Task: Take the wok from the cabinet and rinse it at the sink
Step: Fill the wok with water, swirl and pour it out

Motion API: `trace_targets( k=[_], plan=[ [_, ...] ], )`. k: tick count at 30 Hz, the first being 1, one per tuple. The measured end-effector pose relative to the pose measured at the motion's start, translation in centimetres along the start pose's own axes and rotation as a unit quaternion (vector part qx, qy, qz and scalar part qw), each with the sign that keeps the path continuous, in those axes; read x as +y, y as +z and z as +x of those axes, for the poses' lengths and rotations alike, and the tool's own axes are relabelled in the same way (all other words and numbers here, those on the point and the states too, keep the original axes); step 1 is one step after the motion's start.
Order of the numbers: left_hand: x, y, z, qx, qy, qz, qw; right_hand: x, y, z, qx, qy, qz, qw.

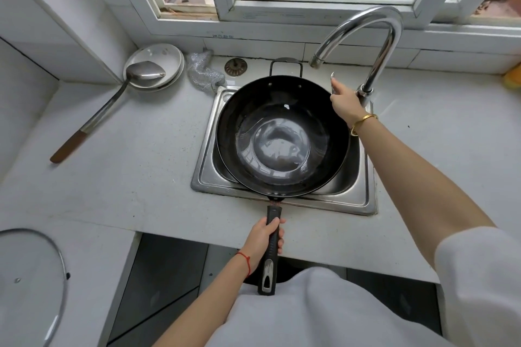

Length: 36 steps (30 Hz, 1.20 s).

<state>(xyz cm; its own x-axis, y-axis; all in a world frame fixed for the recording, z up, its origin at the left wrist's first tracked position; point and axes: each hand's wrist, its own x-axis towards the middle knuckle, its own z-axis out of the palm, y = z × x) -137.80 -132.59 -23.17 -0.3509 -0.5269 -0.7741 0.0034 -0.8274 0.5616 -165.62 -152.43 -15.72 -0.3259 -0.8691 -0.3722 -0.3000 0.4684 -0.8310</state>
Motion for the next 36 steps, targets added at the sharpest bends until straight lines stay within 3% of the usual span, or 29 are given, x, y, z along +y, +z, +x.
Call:
trace_targets(
  k=[20, 26, 32, 36],
  plan=[
    [0.2, 0.0, -0.2, 0.004, 0.004, 0.018, 1.000, 0.2, 0.2, 0.8, -0.028, 0.005, -0.024, 0.999],
    [0.0, -0.3, 0.2, 0.001, 0.003, 0.026, 1.000, 0.5, 0.6, -0.5, 0.016, -0.016, 0.007, 1.000],
    [-0.2, -0.6, 0.8, 0.005, 0.009, 0.037, 0.999, 2.3, 1.9, -4.8, 0.159, -0.038, -0.035, 0.986],
    [0.1, -0.8, 1.3, 0.010, 0.011, 0.060, 0.998, 4.4, 3.5, -10.0, 0.105, -0.011, -0.082, 0.991]
  ],
)
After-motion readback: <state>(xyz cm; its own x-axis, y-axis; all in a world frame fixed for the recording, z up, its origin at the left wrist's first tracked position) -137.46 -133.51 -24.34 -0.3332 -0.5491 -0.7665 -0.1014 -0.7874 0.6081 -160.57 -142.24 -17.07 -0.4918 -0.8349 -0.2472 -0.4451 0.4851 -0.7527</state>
